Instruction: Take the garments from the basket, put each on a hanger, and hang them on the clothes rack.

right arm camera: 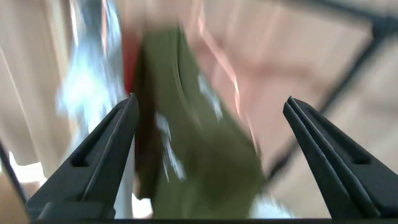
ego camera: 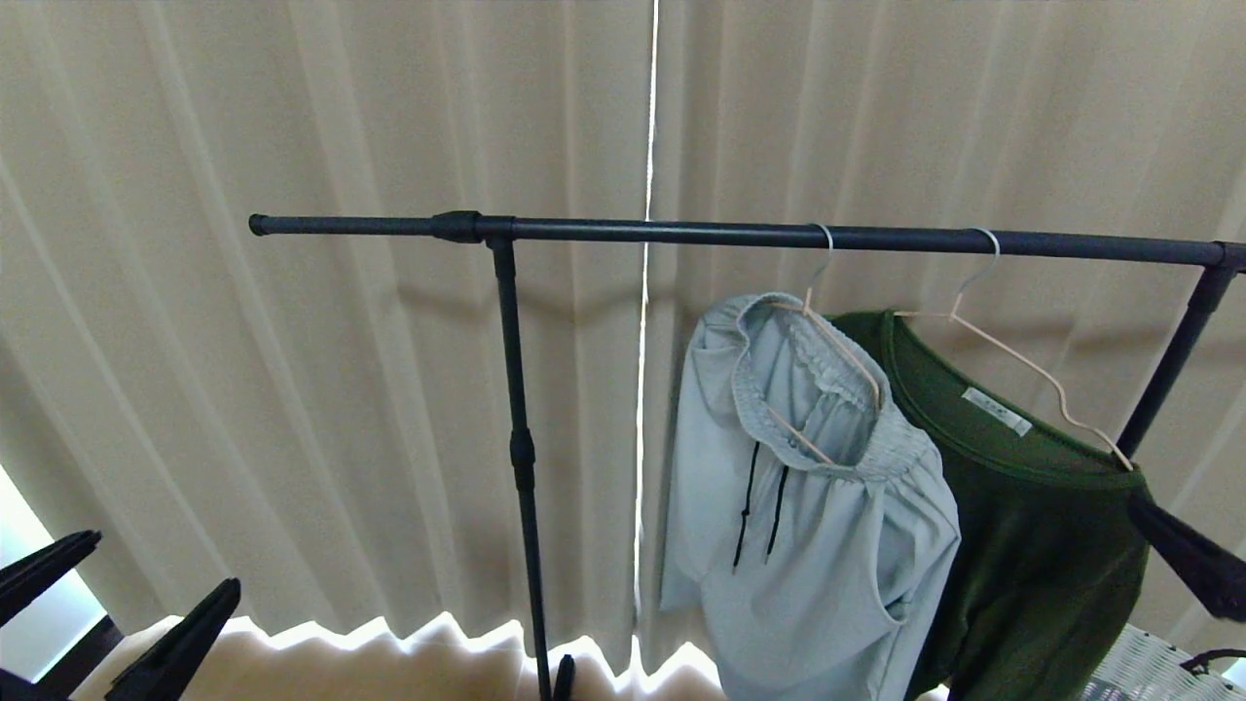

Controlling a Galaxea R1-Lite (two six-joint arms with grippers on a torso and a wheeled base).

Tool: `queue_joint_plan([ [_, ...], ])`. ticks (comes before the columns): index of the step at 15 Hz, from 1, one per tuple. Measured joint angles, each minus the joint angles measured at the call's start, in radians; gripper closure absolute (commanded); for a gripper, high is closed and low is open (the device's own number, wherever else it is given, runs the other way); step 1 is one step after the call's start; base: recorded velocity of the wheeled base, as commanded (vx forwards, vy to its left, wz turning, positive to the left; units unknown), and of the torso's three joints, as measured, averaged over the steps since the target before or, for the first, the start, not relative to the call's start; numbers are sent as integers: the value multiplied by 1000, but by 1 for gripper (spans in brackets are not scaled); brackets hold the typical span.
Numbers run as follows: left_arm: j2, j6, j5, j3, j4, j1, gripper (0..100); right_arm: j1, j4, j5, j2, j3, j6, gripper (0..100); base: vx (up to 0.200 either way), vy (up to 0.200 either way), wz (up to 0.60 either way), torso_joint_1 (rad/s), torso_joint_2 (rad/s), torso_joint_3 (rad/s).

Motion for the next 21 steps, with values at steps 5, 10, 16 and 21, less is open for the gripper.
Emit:
queue_joint_plan([
  [5,-376,-11,3,-7,521,123,0,-211,583,0,-370,-2,9,0,0,0,0,0,0,0],
  [10,-669,-70,0,-12,760,136,0,-234,601,46,-664,83,33,0,0,0,0,0,0,0],
  [16,-733,-99,-111,-4,759,119,0,-161,393,112,-820,253,71,0,0,0,0,0,0,0],
  [21,-780,-93,-158,-7,760,74,0,-160,393,125,-831,277,148,0,0,0,0,0,0,0],
])
